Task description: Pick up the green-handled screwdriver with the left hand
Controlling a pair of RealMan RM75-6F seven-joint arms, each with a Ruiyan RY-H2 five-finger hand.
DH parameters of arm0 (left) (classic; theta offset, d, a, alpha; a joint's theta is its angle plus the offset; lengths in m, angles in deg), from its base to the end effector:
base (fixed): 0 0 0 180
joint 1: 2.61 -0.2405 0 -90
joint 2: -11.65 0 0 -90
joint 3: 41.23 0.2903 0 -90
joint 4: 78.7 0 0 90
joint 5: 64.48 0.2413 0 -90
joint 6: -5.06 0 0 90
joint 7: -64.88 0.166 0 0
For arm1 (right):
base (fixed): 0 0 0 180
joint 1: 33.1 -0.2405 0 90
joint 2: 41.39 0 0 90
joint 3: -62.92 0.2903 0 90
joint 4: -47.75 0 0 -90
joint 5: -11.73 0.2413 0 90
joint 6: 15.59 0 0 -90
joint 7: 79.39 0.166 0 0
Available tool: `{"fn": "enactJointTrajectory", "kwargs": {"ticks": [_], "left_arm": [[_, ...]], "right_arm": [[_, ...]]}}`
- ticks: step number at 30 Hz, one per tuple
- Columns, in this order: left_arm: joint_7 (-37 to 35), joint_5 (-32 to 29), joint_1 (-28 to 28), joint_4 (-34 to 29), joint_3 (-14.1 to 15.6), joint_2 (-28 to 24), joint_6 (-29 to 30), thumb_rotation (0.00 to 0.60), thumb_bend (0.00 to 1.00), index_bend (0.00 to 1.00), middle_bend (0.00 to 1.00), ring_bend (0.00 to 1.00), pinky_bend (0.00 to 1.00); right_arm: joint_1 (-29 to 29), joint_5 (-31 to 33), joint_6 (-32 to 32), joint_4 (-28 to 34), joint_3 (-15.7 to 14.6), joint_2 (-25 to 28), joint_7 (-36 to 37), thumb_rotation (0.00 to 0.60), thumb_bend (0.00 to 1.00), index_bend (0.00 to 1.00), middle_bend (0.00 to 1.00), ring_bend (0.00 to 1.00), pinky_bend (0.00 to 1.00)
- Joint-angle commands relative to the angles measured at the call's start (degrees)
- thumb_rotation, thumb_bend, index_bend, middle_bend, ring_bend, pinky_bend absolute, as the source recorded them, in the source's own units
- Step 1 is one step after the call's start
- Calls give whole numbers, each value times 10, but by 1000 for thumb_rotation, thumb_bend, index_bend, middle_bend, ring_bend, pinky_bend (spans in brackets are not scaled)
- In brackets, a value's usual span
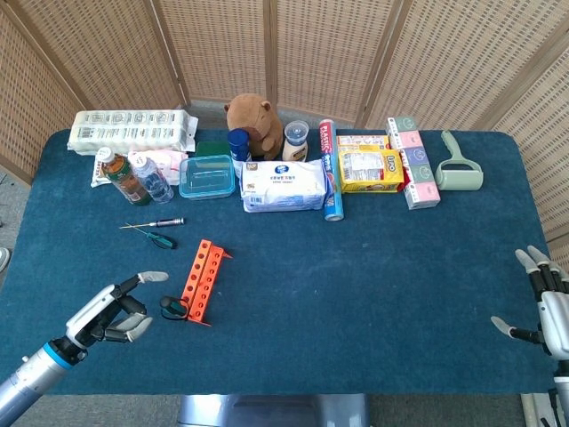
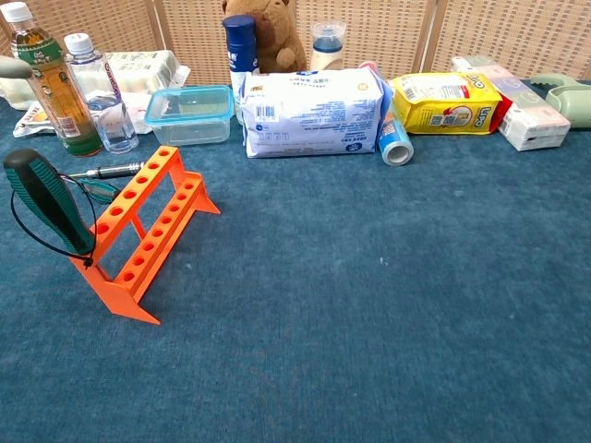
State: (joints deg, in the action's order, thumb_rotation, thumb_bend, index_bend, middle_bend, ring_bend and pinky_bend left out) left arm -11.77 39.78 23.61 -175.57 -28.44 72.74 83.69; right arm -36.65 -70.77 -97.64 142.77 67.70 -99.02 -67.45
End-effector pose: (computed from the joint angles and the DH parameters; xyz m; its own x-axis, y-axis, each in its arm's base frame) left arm -0.2573 0.2322 0.0870 -0.5937 0.6288 0.5020 0.6750 0.0495 0.7362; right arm -0.3657 -0.2076 0.1833 0.2516 -0.0124 0.9678 -0.9651 0.0719 0.2518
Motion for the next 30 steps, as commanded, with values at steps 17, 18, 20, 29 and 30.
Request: {"fn": "enactJointTrajectory", "kwargs": {"ticks": [17,18,20,29,30], "left_arm": [[352,-21,-123,25,-20,-64,150,600,189,0,4,79,420],[387,-35,-132,26,-24,-62,149,600,183,0,0,22,384],[471,-70,-156,27,-33,-48,151,600,158,0,0,0,285],[703,-149,-210,-44,-48,-39,147,600,114,0,0,0,106],[715,-153,-212,-51,-49,-40,145,600,113,0,0,0,104]], "right_arm": [[0,-1,-3,7,-1,-5,-18,600,170,34,0,0,0],[0,-2,-3,8,-1,-6,-21,600,170,34,0,0,0],[0,-2,-4,10,-2,-9,-30,600,170,34,0,0,0],[4,-7,-14,15,-4,-13,-46,600,170,34,0,0,0],[5,-8,-14,15,-5,-13,-46,600,170,34,0,0,0]]}}
